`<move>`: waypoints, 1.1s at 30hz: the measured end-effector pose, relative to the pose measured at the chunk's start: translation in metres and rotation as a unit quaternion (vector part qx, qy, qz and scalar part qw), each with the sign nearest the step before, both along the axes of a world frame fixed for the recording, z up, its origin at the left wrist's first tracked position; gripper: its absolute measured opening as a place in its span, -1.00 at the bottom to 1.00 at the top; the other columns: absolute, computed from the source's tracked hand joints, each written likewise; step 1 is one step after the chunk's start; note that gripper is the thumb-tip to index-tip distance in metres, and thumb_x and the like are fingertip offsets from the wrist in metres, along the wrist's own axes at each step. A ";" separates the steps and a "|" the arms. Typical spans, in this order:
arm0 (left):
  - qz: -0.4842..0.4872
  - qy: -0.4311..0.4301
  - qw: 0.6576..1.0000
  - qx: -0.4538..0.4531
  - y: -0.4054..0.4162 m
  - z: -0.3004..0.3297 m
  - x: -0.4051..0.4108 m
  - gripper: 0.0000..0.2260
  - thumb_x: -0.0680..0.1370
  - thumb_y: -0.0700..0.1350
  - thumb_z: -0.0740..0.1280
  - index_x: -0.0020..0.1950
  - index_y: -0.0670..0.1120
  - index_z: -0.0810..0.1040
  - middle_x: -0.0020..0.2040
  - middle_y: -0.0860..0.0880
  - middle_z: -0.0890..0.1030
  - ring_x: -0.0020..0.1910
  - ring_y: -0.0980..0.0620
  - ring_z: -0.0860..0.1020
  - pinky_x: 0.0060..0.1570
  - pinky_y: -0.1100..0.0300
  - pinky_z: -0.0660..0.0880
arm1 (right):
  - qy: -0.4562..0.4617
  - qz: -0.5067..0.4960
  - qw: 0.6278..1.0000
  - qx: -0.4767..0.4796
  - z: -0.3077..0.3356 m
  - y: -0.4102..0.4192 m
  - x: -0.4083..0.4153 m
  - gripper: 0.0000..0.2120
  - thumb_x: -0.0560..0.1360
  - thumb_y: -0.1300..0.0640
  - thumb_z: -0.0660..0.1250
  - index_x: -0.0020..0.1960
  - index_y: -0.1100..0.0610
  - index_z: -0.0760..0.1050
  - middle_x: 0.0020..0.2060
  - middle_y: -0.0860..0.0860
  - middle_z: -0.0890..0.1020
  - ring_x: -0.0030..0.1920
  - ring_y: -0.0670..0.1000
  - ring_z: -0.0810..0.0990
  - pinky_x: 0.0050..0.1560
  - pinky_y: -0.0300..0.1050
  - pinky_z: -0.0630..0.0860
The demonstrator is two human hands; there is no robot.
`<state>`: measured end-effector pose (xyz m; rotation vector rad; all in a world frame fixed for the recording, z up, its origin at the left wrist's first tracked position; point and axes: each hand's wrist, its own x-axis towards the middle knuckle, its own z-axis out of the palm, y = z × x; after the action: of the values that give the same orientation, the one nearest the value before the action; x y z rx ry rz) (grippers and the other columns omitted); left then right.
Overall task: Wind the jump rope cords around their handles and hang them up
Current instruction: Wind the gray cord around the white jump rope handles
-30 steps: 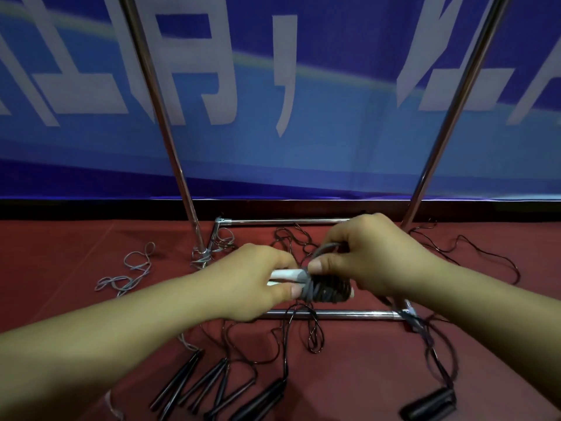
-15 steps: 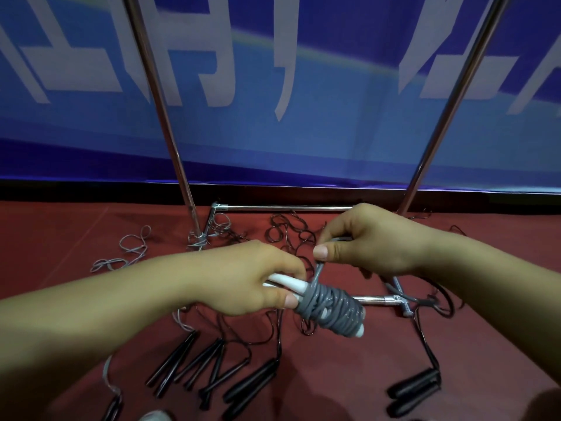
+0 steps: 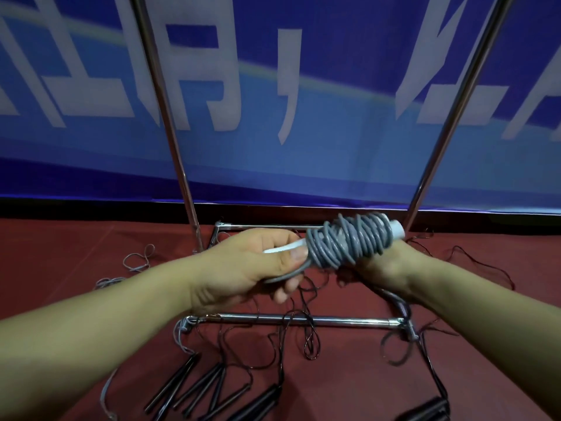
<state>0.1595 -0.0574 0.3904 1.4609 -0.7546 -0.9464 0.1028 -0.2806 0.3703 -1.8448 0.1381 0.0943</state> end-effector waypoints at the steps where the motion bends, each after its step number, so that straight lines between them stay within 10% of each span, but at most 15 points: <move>1: 0.024 0.006 1.000 -0.008 -0.001 -0.001 0.001 -0.78 0.57 -0.03 0.29 -0.02 -0.19 0.45 -0.35 -0.04 0.51 -0.42 0.06 0.45 -0.34 0.29 0.42 | -0.021 -0.004 1.000 0.009 0.001 0.006 -0.001 -0.93 0.51 0.34 0.38 -0.11 0.20 0.57 -0.29 0.13 0.59 -0.34 -0.06 0.53 -0.26 -0.09 0.60; 25: 0.306 -0.085 0.941 0.120 -0.009 -0.020 0.021 -0.77 0.57 0.00 0.42 -0.17 -0.13 0.56 -0.40 -0.04 0.62 -0.49 0.08 0.49 -0.43 0.22 0.40 | 0.034 0.040 0.973 -0.224 0.008 0.051 -0.011 -0.67 0.55 -0.08 0.38 -0.24 0.15 0.54 -0.48 -0.09 0.54 -0.49 -0.15 0.44 -0.39 -0.26 0.39; 33: 0.292 -0.312 0.880 0.209 -0.005 -0.030 0.026 -0.74 0.51 0.09 0.47 -0.24 -0.04 0.55 -0.41 -0.03 0.63 -0.43 0.01 0.56 -0.29 0.06 0.54 | 0.087 0.093 0.969 -0.212 0.008 0.055 -0.015 -0.92 0.58 0.13 0.25 -0.05 -0.01 0.50 -0.29 -0.06 0.59 -0.33 -0.12 0.50 -0.21 -0.13 0.51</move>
<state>0.1853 -0.0624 0.3606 2.2599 -0.5025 -0.1492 0.0876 -0.2254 0.3786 -2.2729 0.1117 0.3834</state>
